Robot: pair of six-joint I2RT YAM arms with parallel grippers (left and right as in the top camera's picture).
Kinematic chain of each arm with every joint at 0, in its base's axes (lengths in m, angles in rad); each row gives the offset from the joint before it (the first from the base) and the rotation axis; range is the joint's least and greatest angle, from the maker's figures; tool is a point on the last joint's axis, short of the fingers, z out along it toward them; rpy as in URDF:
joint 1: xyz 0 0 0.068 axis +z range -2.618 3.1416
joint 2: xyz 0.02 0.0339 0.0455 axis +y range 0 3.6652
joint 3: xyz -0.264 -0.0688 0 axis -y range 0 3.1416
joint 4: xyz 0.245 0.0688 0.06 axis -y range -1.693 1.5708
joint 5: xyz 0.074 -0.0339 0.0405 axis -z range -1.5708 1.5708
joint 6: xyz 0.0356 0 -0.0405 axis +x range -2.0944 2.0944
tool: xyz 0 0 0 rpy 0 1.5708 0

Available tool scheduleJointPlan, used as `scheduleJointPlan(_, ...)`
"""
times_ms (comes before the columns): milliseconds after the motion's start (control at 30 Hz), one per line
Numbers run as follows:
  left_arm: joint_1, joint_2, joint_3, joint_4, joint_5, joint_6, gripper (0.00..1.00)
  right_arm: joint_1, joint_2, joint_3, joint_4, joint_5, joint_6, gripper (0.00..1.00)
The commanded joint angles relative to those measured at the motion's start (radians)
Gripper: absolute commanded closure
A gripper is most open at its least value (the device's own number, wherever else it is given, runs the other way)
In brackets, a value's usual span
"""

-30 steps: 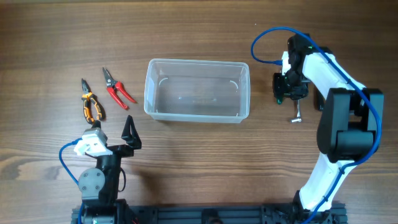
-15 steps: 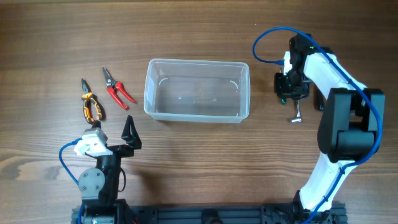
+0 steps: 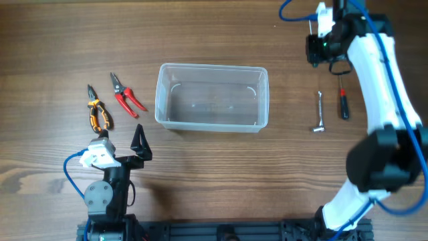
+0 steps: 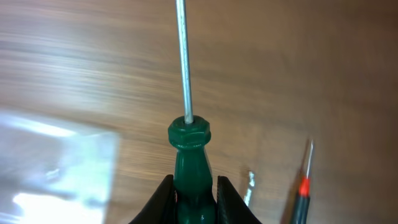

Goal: Pack container
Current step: 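Carry the green screwdriver left and release it into the container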

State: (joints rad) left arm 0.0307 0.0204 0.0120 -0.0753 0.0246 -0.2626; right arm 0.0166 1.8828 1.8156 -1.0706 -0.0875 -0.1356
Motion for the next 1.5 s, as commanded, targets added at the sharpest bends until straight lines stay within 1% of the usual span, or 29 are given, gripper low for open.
scheduleJointPlan(0, -0.006, -0.005, -0.006, -0.001, 0.009, 0.024, 0.00, 0.073, -0.092, 0.023, -0.017, -0.193, -0.191, 0.96)
scheduleJointPlan(100, -0.006, -0.005, -0.006, -0.001, 0.009, 0.024, 0.00, 0.142, -0.106, 0.023, -0.066, -0.270, -0.288, 0.96)
scheduleJointPlan(233, -0.006, -0.005, -0.006, -0.001, 0.009, 0.024, 0.00, 0.277, -0.104, 0.021, -0.148, -0.277, -0.423, 0.96)
scheduleJointPlan(333, -0.006, -0.005, -0.006, -0.001, 0.009, 0.024, 0.00, 0.365, -0.104, 0.021, -0.150, -0.277, -0.511, 0.96)
scheduleJointPlan(467, -0.006, -0.005, -0.006, -0.001, 0.009, 0.024, 0.00, 0.455, -0.102, 0.006, -0.098, -0.276, -0.520, 0.96)
scheduleJointPlan(633, -0.006, -0.005, -0.006, -0.001, 0.009, 0.024, 0.00, 0.521, -0.070, -0.121, 0.035, -0.270, -0.520, 0.96)
scheduleJointPlan(733, -0.006, -0.005, -0.006, -0.001, 0.009, 0.024, 0.00, 0.534, 0.008, -0.197, 0.103, -0.195, -0.541, 0.96)
scheduleJointPlan(833, -0.006, -0.005, -0.006, -0.001, 0.009, 0.024, 0.00, 0.534, 0.092, -0.203, 0.135, -0.147, -0.546, 0.96)
scheduleJointPlan(1100, -0.006, -0.005, -0.006, -0.001, 0.009, 0.024, 0.00, 0.533, 0.271, -0.204, 0.140, -0.144, -0.541, 0.96)
scheduleJointPlan(1133, -0.006, -0.005, -0.006, -0.001, 0.009, 0.024, 0.00, 0.533, 0.279, -0.204, 0.140, -0.144, -0.533, 0.93)
scheduleJointPlan(1167, -0.006, -0.005, -0.006, -0.001, 0.009, 0.024, 0.00, 0.533, 0.285, -0.204, 0.140, -0.144, -0.523, 0.78)
scheduleJointPlan(1200, -0.006, -0.005, -0.006, -0.001, 0.009, 0.024, 0.00, 0.533, 0.285, -0.204, 0.141, -0.145, -0.516, 0.50)
scheduleJointPlan(1233, -0.006, -0.005, -0.006, -0.001, 0.009, 0.024, 0.00, 0.533, 0.286, -0.203, 0.142, -0.145, -0.515, 0.42)
scheduleJointPlan(1300, -0.006, -0.005, -0.006, -0.001, 0.009, 0.024, 0.00, 0.533, 0.286, -0.203, 0.140, -0.144, -0.515, 0.41)
scheduleJointPlan(1467, -0.006, -0.005, -0.006, -0.001, 0.009, 0.024, 0.00, 0.533, 0.285, -0.176, 0.092, -0.145, -0.463, 0.51)
